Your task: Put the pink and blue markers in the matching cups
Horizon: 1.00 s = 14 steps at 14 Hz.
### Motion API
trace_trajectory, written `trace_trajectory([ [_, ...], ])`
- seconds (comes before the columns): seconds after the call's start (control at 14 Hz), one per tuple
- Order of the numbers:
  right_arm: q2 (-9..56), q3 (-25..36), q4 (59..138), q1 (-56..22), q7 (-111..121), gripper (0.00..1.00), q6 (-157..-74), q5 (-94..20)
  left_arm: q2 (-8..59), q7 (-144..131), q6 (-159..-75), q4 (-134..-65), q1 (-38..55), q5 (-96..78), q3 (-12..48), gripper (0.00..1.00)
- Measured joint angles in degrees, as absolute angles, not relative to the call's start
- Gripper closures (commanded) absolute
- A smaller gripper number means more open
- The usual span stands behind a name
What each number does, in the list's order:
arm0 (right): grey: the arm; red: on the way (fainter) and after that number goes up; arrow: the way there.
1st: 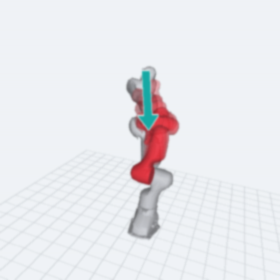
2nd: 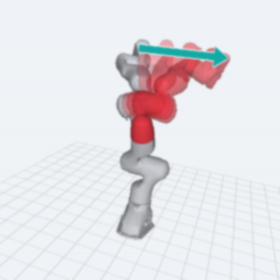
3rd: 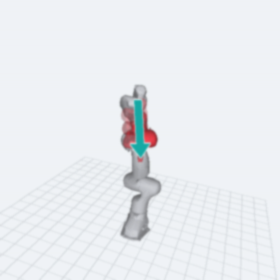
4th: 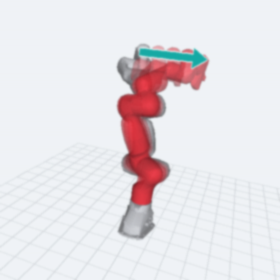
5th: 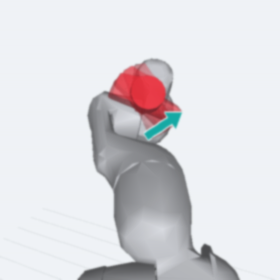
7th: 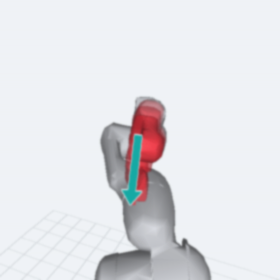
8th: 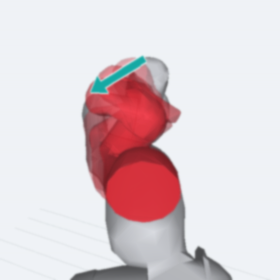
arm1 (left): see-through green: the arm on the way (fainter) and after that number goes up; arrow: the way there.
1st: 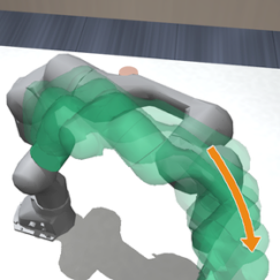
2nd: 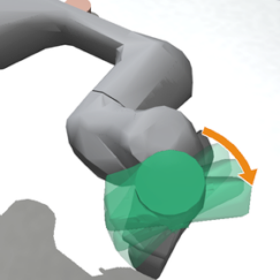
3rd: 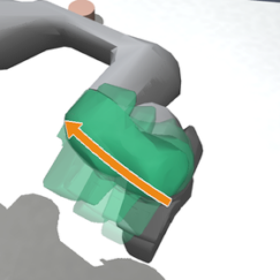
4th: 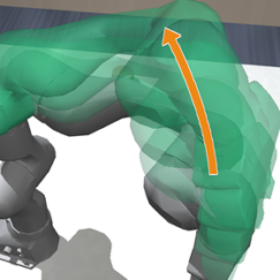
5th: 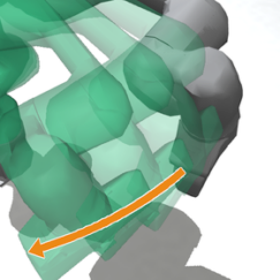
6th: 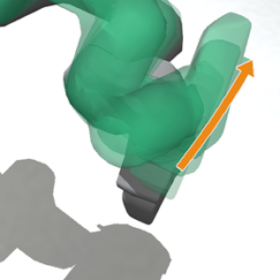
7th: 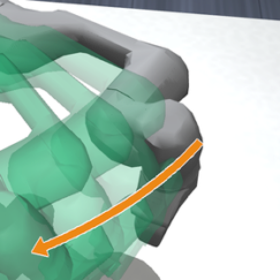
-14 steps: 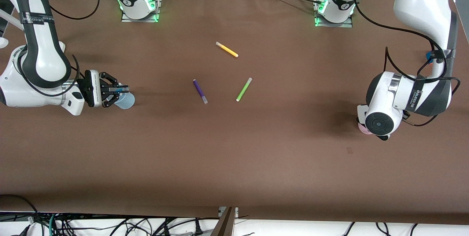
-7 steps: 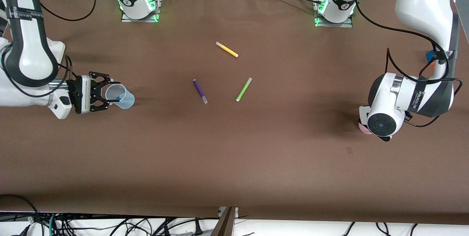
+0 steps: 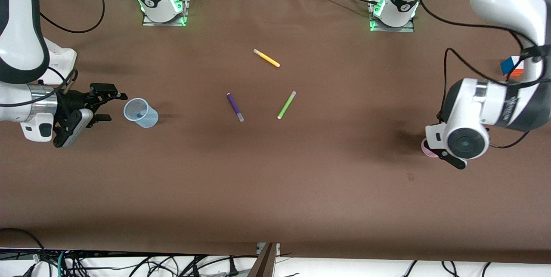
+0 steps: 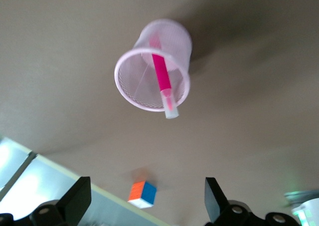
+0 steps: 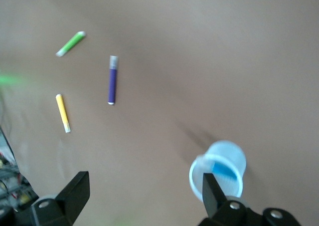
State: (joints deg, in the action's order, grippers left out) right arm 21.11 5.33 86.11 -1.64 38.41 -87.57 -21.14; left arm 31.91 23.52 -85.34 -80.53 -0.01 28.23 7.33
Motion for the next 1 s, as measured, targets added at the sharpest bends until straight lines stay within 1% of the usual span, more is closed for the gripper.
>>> trace_trajectory([
  [0.14, 21.07, 5.31, 85.24, -3.27, 29.22, 0.00, -85.20, -15.83, 28.31, 23.52, -84.06, -77.06, -0.10, 22.13, 7.17, 0.00],
  [0.36, 19.60, 5.29, 81.79, -6.10, 14.80, 0.00, -80.02, -11.85, 23.25, 21.56, -76.56, -72.14, -0.12, 15.49, 7.09, 0.00],
  [0.5, 16.95, 5.01, 81.11, -6.41, 5.16, 0.00, -78.30, -10.03, 21.90, 17.05, -71.85, -68.99, -0.13, 11.18, 6.98, 0.00],
  [0.64, 14.07, 4.03, 81.73, -6.40, 0.78, 0.00, -78.24, -7.46, 20.53, 11.24, -70.48, -68.12, -0.20, 5.44, 5.75, 0.00],
  [0.71, 12.40, 3.75, 82.88, -6.38, -0.02, 0.00, -78.76, -6.01, 19.06, 8.05, -72.03, -68.95, -0.26, 3.90, 4.97, 0.00],
  [0.79, 10.53, 3.72, 84.57, -6.27, -0.29, 0.00, -79.85, -4.88, 16.81, 5.11, -75.89, -71.29, -0.28, 3.10, 3.94, 0.00],
  [0.93, 6.30, 3.76, 87.72, -5.05, -0.40, 0.00, -81.48, -3.62, 10.28, 1.59, -85.91, -80.02, -0.35, 1.83, 2.12, 0.00],
  [1.0, 4.17, 3.78, 88.63, -4.25, -0.40, 0.00, -81.75, -2.89, 6.87, 0.60, -89.15, -84.87, -0.38, 1.68, 1.81, 0.00],
])
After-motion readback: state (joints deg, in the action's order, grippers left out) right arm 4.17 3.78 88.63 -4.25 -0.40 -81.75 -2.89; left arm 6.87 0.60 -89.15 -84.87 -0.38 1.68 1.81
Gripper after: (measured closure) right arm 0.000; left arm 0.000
